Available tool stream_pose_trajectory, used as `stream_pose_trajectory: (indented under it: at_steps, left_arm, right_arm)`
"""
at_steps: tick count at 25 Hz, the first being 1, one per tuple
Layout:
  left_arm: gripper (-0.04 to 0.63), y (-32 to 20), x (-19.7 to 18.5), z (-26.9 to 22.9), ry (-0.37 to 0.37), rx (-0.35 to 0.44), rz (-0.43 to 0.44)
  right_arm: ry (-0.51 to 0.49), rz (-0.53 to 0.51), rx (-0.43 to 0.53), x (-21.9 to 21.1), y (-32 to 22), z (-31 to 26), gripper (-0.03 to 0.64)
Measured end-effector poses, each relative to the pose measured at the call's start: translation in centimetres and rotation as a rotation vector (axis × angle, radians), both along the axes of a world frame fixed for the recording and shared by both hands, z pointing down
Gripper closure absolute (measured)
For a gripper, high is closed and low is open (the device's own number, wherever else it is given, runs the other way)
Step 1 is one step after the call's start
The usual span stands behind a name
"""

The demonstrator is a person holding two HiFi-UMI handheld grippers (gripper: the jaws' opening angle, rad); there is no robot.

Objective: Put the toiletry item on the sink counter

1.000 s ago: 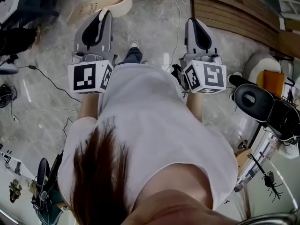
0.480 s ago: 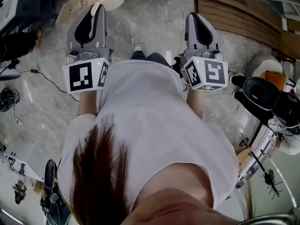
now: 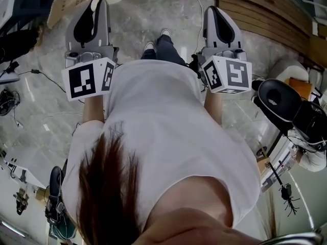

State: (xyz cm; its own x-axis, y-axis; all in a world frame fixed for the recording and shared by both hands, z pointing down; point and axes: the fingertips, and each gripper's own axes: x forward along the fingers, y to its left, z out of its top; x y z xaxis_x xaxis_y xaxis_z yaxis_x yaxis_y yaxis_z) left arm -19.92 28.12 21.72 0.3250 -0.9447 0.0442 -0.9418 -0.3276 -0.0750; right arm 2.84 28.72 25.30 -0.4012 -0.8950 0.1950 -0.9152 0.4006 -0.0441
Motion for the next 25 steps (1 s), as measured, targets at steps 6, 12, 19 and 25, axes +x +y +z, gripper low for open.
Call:
stream_pose_trajectory:
  at_steps: [6, 12, 19, 25]
  left_arm:
    - [0.548, -3.1, 1.3, -0.7, 0.031, -0.002, -0.044]
    - [0.548, -5.8, 2.6, -1.5, 0.030, 0.015, -0.079]
    - [0.548, -10.3, 4.7, -1.6, 0.034, 0.037, -0.118]
    - [0.548, -12.5, 6.6, -1.7, 0.035, 0.055, -0.123]
  right_arm:
    - [0.006, -0.027, 0.006, 1.9, -3.7, -0.8, 0.606]
    - [0.005, -0.055, 0.014, 3.5, -7.2, -1.2, 0.606]
    - [0.000, -0.109, 0.003, 5.0, -12.0, -0.2, 0.606]
    - [0.008, -0.131, 0.006, 6.5, -14.4, 0.2, 0.606]
